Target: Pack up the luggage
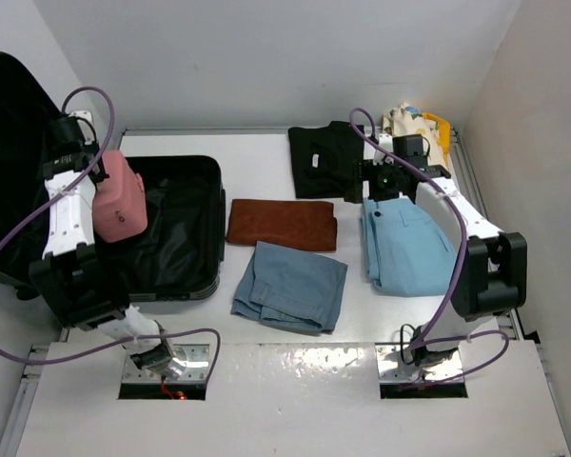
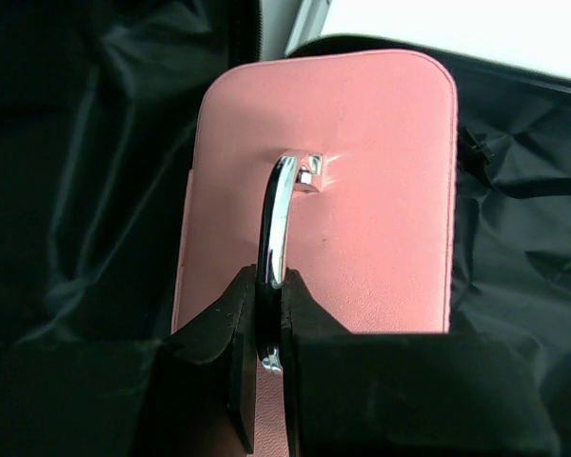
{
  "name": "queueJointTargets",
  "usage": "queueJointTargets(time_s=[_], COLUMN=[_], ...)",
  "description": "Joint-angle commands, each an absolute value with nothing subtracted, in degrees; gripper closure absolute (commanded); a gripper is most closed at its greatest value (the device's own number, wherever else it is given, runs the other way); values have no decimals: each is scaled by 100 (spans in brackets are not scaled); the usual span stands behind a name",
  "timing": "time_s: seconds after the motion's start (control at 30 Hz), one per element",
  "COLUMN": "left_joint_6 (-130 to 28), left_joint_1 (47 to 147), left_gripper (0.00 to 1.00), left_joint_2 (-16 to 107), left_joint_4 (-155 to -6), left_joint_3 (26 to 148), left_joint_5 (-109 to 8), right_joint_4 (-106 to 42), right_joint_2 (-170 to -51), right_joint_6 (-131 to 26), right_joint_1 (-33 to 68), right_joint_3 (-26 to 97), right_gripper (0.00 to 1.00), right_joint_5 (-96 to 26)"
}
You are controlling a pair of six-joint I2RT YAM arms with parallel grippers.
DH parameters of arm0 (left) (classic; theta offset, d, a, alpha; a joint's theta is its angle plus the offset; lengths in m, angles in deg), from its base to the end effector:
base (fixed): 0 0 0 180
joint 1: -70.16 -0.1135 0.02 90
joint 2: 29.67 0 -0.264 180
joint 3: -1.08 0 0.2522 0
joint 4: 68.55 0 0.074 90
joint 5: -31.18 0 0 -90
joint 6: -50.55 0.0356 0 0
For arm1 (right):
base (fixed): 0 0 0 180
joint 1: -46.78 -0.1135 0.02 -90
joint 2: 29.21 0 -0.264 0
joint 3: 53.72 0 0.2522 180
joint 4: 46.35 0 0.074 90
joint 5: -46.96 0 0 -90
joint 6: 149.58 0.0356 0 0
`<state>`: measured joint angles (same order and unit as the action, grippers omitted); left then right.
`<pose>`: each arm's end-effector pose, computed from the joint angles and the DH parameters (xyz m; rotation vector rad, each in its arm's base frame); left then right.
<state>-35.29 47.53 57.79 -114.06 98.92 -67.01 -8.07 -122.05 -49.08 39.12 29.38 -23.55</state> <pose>0.3171 0.1377 0.3598 -0.4350 2.1646 0.4190 0.3489 0.0589 0.2546 -0.0992 2.4174 0.5556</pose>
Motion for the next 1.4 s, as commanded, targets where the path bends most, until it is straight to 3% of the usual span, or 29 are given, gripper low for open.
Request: queueJointTargets(time_s=[0.0, 0.37, 0.73, 0.8, 0.9, 0.93, 1.03, 1.13, 1.37], left_joint_6=[-3383, -2769, -2100, -2152, -2232, -2310, -2363, -2363, -2363], left_joint_1=[4625, 4625, 4573, 4573, 4520, 4520, 4468, 4415, 4257], left_gripper=[100, 100, 99, 95, 78, 67, 48, 38, 31], left_joint_2=[6024, 6552, 5410, 5409, 5470, 5471, 5532, 5409, 4821], left_joint_4=[-10657, -10156, -9945, -9945, -9945, -9945, -9945, -10059, -10586], left_joint_3=[10246, 9906, 8103, 7980, 7927, 7927, 7997, 8111, 8594], left_joint_5=[-6559, -6314, -5969, -6040, -6111, -6111, -6041, -5691, -4811], right_joint_4=[-973, -895, -850, -833, -824, -807, -771, -763, -780], right_joint_2=[-12018, -11913, -11763, -11772, -11825, -11833, -11860, -11860, -11702], right_joint_6=[-4991, -5158, -5334, -5334, -5316, -5299, -5299, -5281, -5237], right_joint_1=[3888, 3888, 3888, 3896, 3905, 3896, 3879, 3896, 3879], right_joint_3=[2913, 2842, 2728, 2728, 2806, 2815, 2877, 2860, 2666], right_gripper=[21, 21, 19, 19, 18, 18, 18, 18, 18], right_joint_5=[-2458, -2537, -2634, -2634, -2616, -2607, -2572, -2572, -2476])
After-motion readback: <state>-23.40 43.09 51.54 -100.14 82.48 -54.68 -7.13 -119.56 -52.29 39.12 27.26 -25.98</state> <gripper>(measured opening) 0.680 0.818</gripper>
